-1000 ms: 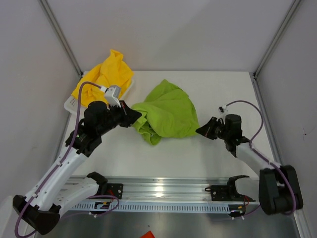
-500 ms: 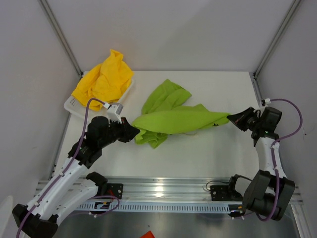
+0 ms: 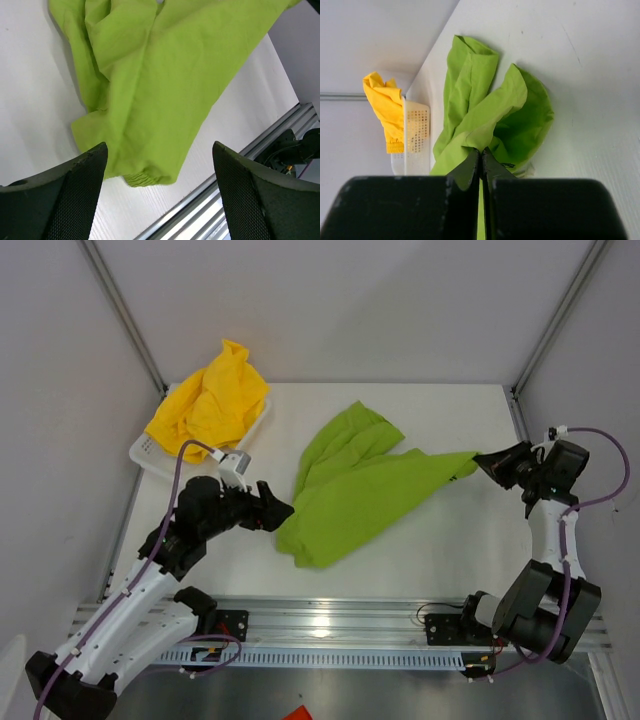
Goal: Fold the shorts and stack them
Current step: Flatten the shorts out
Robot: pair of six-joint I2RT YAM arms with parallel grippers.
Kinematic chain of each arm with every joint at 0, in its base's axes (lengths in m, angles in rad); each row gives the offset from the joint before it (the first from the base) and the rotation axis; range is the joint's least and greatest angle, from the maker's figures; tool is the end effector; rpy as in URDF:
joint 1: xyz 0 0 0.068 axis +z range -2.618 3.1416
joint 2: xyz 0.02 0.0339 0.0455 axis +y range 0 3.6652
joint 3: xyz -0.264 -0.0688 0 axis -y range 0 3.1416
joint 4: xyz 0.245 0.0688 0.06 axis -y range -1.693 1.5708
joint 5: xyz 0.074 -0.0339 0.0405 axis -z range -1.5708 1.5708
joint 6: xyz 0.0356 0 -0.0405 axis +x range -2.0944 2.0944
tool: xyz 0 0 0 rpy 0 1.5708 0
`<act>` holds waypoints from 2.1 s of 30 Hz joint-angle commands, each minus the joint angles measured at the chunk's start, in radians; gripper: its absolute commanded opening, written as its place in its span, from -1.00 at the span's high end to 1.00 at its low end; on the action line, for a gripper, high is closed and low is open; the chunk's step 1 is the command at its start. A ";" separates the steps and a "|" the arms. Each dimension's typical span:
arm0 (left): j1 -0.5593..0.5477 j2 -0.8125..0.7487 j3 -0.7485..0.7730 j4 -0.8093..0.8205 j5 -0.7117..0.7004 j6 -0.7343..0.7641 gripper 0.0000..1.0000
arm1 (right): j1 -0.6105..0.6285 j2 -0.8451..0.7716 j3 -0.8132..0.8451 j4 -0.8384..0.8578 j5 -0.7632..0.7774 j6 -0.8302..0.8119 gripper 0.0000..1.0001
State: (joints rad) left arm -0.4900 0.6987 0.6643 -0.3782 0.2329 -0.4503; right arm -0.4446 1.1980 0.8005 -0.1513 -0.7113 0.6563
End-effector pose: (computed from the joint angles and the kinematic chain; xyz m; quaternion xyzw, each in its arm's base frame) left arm 0.1411 -0.0846 0.2913 0.0801 0.8299 -0.3329 0.4405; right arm 0.2439 -0.0905 0.2672 0.2826 0.7860 0.3505 0.4238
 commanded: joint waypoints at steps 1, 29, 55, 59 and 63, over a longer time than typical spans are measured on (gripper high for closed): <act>0.008 0.010 0.043 0.012 0.032 0.028 -0.72 | 0.006 0.034 0.124 0.001 0.038 0.019 1.00; -0.924 0.592 0.299 -0.131 -0.850 0.079 -0.76 | 0.090 0.146 0.287 -0.070 0.105 -0.012 1.00; -0.802 0.935 0.336 -0.131 -0.765 0.082 -0.57 | 0.098 0.161 0.258 -0.033 0.078 0.003 1.00; -0.783 1.018 0.356 -0.136 -0.799 0.082 -0.45 | 0.099 0.158 0.259 -0.031 0.078 0.005 1.00; -0.782 1.023 0.336 -0.074 -0.733 0.093 -0.21 | 0.098 0.160 0.267 -0.042 0.082 0.005 1.00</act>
State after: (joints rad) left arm -1.2781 1.7279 1.0016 -0.5091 -0.5385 -0.3573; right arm -0.3485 1.3640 1.0603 -0.2264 -0.6174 0.6552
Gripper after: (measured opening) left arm 0.636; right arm 0.008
